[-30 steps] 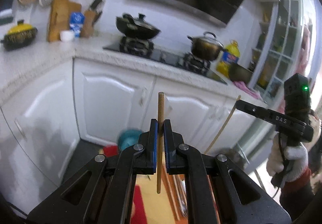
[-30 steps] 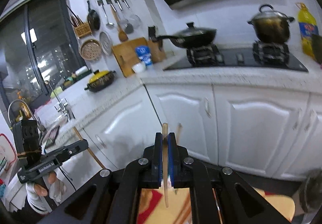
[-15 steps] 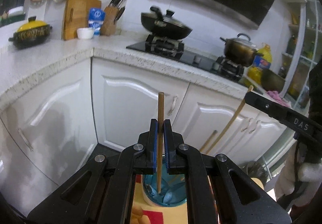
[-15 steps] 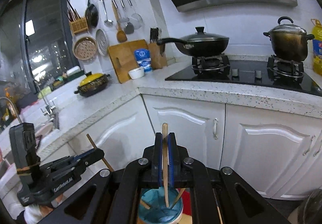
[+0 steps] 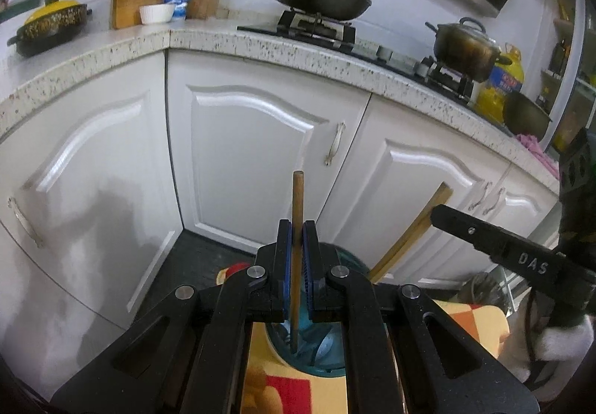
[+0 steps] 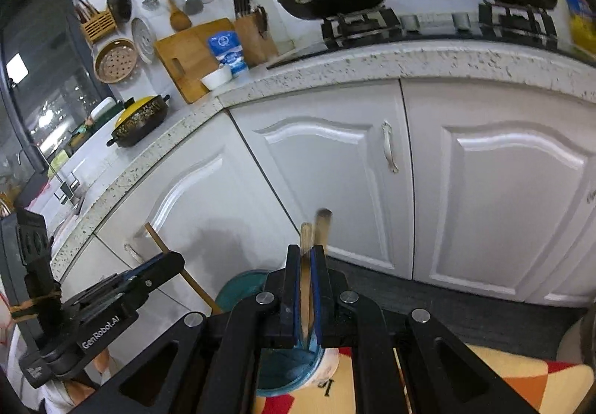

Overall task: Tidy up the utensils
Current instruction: 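Lift the held chopsticks upright and carry both tools over the holder, then open both tools to drop the chopsticks into the holder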

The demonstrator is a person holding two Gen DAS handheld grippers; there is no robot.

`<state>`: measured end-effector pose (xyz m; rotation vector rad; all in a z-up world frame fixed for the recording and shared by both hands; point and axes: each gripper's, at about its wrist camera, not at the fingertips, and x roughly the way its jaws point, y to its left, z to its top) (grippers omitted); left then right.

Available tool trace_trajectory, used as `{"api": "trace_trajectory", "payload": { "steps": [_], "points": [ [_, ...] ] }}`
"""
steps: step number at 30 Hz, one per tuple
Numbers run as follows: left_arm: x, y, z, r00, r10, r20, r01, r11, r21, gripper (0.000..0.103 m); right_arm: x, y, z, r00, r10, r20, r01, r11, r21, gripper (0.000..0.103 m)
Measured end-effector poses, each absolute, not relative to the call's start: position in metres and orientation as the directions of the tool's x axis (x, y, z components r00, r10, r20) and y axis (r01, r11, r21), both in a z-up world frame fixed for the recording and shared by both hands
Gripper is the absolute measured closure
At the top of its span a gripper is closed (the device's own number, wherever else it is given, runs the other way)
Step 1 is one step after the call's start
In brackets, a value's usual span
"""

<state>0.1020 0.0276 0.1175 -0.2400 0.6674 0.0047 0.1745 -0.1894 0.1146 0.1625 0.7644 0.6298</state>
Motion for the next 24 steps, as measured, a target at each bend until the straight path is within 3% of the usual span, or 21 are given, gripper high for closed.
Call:
{"api": "trace_trajectory", "payload": {
  "steps": [1, 4, 7, 11, 24],
  "points": [
    [0.103, 0.027, 0.117, 0.784, -0.076, -0.616, -0.078, 0.973, -0.219, 0.099, 0.175, -0.190, 0.114, 0.546, 0.585, -0.599, -0.470, 0.806, 0.359, 0.095],
    [0.099, 0.024, 0.115, 0.781, -0.075, -0.620, -0.079, 0.973, -0.217, 0.095, 0.173, -0.194, 0.113, 0.544, 0.575, -0.611, -0.467, 0.813, 0.349, 0.072],
    [0.097, 0.023, 0.115, 0.777, -0.081, -0.625, -0.080, 0.971, -0.225, 0.080, 0.167, -0.197, 0.111, 0.536, 0.580, -0.614, -0.471, 0.809, 0.353, 0.072],
    [0.090, 0.021, 0.115, 0.777, -0.090, -0.623, -0.077, 0.969, -0.235, 0.078, 0.159, -0.202, 0.107, 0.530, 0.572, -0.626, -0.471, 0.813, 0.343, 0.070],
    [0.065, 0.002, 0.116, 0.775, -0.075, -0.628, -0.072, 0.976, -0.206, 0.058, 0.131, -0.205, 0.099, 0.538, 0.527, -0.658, -0.464, 0.837, 0.291, 0.063]
  ]
}}
